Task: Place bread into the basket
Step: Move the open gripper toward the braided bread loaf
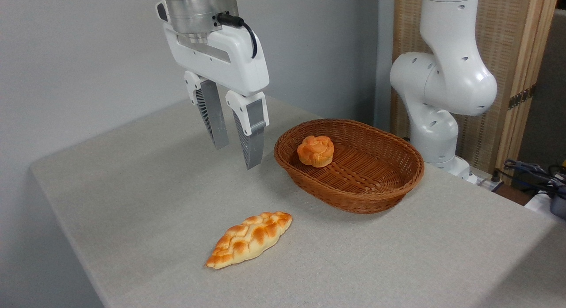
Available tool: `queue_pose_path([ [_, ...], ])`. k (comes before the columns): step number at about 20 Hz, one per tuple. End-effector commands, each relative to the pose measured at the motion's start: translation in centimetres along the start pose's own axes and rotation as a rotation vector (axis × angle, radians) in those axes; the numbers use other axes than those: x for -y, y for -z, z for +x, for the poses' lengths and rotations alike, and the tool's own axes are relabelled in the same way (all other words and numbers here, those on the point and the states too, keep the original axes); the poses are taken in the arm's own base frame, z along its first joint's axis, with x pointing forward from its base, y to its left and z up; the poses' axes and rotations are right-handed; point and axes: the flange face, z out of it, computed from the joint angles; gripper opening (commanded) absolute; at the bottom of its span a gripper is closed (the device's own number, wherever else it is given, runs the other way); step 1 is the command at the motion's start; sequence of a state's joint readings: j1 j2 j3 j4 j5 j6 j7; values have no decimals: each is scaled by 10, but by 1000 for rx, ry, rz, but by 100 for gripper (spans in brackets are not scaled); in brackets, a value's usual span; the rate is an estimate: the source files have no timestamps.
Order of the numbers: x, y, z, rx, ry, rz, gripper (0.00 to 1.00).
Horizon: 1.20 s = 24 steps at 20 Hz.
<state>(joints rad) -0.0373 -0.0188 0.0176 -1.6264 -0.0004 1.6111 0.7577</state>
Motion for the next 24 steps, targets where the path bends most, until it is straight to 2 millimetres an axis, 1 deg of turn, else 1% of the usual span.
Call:
queue_pose_path([
  [1, 1, 6, -5, 0, 18, -19, 100],
  [11, -1, 4, -9, 7, 18, -20, 100],
  [12, -3, 2, -10, 6, 12, -19, 100],
  [13, -7, -2, -17, 9, 10, -15, 100],
  [14, -6, -5, -23, 1, 19, -7, 100],
  [15, -3, -10, -27, 1, 27, -8, 100],
  [17, -4, -23, -32, -18, 33, 7, 100],
  [19, 1, -47, -34, -37, 41, 25, 100],
  [22, 2, -77, -31, -51, 40, 39, 100],
  [23, 1, -81, -30, -50, 37, 38, 100],
  [24, -1, -90, -27, -41, 31, 30, 100],
])
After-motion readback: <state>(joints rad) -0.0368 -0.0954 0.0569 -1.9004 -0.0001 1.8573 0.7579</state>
